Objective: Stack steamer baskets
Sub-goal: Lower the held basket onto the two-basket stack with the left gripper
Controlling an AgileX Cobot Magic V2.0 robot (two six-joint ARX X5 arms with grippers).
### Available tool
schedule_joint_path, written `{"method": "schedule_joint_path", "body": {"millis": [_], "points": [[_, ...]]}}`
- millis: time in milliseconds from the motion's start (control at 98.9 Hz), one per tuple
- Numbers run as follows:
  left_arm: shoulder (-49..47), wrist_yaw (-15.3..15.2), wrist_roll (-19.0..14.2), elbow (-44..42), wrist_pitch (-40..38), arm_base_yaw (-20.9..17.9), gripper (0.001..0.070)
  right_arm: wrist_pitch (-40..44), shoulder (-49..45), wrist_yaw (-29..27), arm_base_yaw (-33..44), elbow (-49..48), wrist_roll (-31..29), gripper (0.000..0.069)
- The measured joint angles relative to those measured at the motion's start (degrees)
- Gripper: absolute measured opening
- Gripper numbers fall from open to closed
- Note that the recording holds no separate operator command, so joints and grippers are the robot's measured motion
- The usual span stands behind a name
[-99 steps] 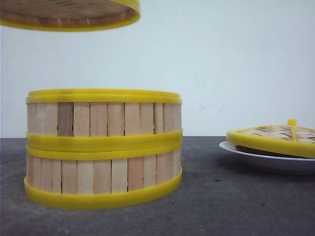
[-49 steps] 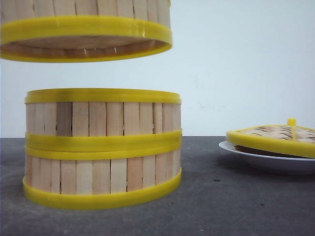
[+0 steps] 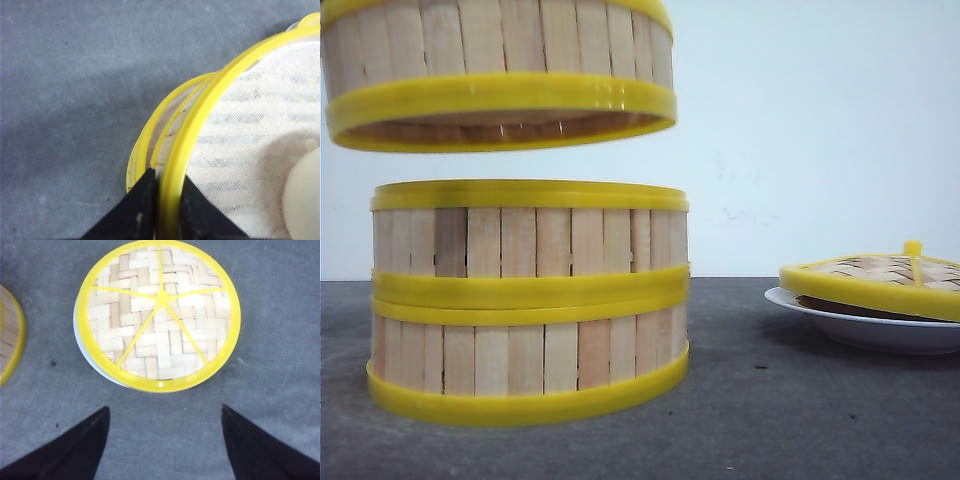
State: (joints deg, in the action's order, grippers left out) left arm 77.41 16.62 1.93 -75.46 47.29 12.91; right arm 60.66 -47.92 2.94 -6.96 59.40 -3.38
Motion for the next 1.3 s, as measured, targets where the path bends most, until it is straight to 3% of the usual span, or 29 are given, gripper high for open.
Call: {"method": "schedule_joint_path", "body": {"millis": [597,1304], "points": [[8.4,-1.2,-0.2,0.0,-4.3,0.3,0.0024,0.0,0.0,0.0,0.0,0.0,0.0,0.0438],[8.9,-3.6,-0.7,-0.2,-5.0,1.6,0.0023,-0.2,0.0,0.0,0.0,0.0,0.0,0.0438]]}}
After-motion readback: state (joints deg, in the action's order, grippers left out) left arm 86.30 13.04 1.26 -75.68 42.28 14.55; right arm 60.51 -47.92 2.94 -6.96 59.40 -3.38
